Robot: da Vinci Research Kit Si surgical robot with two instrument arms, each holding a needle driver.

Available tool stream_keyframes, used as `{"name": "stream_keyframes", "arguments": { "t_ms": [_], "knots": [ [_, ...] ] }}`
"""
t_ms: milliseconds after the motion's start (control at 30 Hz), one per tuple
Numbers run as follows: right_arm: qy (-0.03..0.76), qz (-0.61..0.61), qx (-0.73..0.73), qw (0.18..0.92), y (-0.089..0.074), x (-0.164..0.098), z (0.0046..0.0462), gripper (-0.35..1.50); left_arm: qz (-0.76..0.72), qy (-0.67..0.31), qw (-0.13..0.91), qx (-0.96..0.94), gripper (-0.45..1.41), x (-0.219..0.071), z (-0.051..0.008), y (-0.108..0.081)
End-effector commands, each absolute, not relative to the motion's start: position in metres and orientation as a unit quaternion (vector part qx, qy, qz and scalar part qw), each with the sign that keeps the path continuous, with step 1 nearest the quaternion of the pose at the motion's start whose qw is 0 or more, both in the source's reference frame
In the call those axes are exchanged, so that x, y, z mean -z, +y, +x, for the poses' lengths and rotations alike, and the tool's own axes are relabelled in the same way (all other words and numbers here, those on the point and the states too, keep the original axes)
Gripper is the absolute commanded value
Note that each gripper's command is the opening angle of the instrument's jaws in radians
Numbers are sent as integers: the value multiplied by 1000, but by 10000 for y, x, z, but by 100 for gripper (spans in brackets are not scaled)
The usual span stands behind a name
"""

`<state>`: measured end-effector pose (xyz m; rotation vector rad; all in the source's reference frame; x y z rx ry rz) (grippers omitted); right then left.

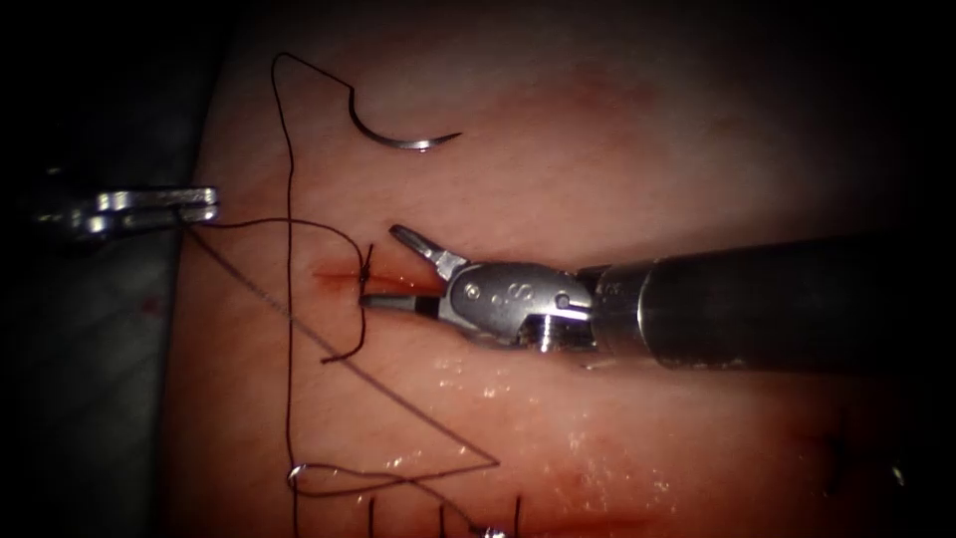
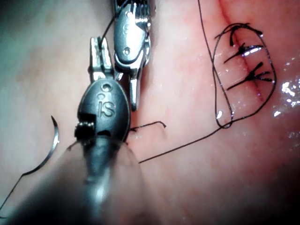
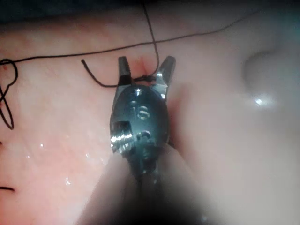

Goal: Wound Closure
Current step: Cut the suture with the right.

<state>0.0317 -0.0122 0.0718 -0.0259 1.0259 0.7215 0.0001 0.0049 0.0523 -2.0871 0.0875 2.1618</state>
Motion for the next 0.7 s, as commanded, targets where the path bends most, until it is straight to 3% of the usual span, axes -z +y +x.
{"name": "stream_keyframes", "arguments": {
  "t_ms": [33, 700],
  "knots": [
    [480, -15, -338, 810, -122, -727, 329, 148, -693, 31, 65, -717, -45, -526, -4, 49],
    [475, -81, -292, 826, -118, -747, 389, 148, -692, 36, 62, -718, -45, -515, -10, 46]
  ]
}}
